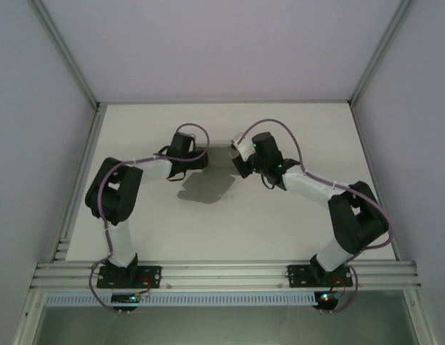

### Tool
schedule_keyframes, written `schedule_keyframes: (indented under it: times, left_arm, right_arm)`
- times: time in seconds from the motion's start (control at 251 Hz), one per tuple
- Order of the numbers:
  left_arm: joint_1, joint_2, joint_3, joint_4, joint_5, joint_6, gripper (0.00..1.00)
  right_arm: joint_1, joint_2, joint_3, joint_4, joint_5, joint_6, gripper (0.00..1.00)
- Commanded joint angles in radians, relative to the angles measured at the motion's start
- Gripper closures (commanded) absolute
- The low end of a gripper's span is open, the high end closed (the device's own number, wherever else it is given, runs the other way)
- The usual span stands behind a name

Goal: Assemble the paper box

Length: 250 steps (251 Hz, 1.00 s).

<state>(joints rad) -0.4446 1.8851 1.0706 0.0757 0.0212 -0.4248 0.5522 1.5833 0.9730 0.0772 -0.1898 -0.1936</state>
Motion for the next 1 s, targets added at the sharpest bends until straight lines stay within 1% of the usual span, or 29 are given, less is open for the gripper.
schedule_keyframes:
  times: [0.0,0.096,0.152,0.188,0.271,0.323,0.403,0.455,0.551,0.611,0.667,0.786,0.946,0.994]
  left_arm:
    - [0.012,-0.064,-0.021,0.023,-0.018,0.031,0.29]
    - [0.011,-0.086,-0.030,0.027,0.032,0.034,0.28]
    - [0.009,-0.103,-0.046,0.051,0.067,0.035,0.22]
    - [0.009,-0.116,-0.060,0.077,0.084,0.033,0.21]
    - [0.010,-0.149,-0.091,0.119,0.094,0.023,0.18]
    - [0.012,-0.163,-0.103,0.133,0.089,0.018,0.12]
    - [0.015,-0.161,-0.114,0.154,0.086,0.018,0.12]
    - [0.019,-0.150,-0.113,0.155,0.101,0.016,0.16]
    - [0.018,-0.132,-0.112,0.146,0.119,0.011,0.29]
    - [0.018,-0.122,-0.115,0.148,0.118,0.001,0.36]
    - [0.018,-0.112,-0.117,0.154,0.116,-0.003,0.38]
    - [0.018,-0.087,-0.117,0.159,0.105,-0.020,0.53]
    - [0.015,-0.067,-0.121,0.168,0.116,-0.031,0.54]
    - [0.015,-0.066,-0.132,0.180,0.117,-0.032,0.61]
  right_arm:
    - [0.000,-0.009,0.010,-0.135,0.016,-0.032,1.00]
    - [0.000,-0.008,0.012,-0.139,0.021,-0.033,1.00]
    - [0.000,-0.006,0.011,-0.140,0.019,-0.033,1.00]
    - [0.000,-0.005,0.012,-0.140,0.018,-0.032,1.00]
    - [0.001,-0.005,0.013,-0.139,0.020,-0.032,1.00]
    - [0.000,-0.005,0.013,-0.140,0.020,-0.033,1.00]
    - [0.000,-0.003,0.015,-0.142,0.014,-0.033,1.00]
    - [0.001,-0.004,0.014,-0.142,0.018,-0.029,1.00]
    - [0.000,-0.005,0.013,-0.146,0.019,-0.030,1.00]
    - [0.000,-0.006,0.011,-0.148,0.018,-0.029,1.00]
    - [0.000,-0.006,0.012,-0.149,0.017,-0.027,1.00]
    - [0.000,-0.003,0.008,-0.145,0.018,-0.021,1.00]
    - [-0.003,0.001,0.009,-0.140,0.021,-0.007,1.00]
    - [-0.006,0.001,0.009,-0.139,0.018,-0.008,1.00]
